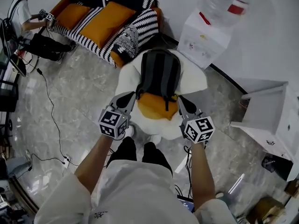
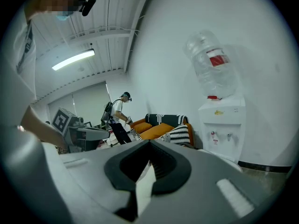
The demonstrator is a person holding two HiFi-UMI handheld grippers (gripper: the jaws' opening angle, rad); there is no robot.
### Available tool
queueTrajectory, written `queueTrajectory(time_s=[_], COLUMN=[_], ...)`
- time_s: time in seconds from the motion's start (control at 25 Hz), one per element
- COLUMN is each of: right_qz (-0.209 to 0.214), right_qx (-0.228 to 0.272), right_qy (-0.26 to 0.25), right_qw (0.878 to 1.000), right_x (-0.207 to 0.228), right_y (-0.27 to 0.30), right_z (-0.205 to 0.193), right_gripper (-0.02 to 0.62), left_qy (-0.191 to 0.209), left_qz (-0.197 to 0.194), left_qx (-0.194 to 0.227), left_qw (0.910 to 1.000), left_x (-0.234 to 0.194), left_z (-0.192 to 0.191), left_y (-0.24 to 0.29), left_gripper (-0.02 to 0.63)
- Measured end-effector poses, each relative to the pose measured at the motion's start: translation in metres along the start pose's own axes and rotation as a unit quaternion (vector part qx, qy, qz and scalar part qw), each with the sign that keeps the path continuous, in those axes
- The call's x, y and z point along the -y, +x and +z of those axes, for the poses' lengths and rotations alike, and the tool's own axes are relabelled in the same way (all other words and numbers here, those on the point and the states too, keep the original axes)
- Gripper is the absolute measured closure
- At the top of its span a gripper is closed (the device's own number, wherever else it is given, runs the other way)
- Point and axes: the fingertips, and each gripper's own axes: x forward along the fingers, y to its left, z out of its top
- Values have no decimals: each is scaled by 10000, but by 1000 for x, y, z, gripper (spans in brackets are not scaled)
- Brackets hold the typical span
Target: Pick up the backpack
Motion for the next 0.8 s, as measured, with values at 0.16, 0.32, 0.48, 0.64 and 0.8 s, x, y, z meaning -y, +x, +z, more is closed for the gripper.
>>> queueTrajectory(time_s=[0.16,0.32,0.48,0.64,0.8], right_qz=[-23,-118,-190,-346,-574], right_qx=[18,34,-27,26,-111], right_qy=[88,120,50,156,186], right_qw=[10000,9999,9998,9993,9981], right_x=[18,31,45,65,81], right_y=[19,46,74,98,121], right_z=[-12,-23,-39,-53,-74], right_gripper=[592,592,592,592,592], left_qy=[22,56,44,108,71], left_qz=[69,55,55,-113,-167], left_qx=[26,-30,133,-53,-128], left_qw=[10000,10000,9999,9999,9998], left_x=[-9,-24,-44,-63,-89], left_z=[-5,-13,-15,-35,-52], left_y=[19,42,69,103,132], left_gripper=[606,606,606,606,606])
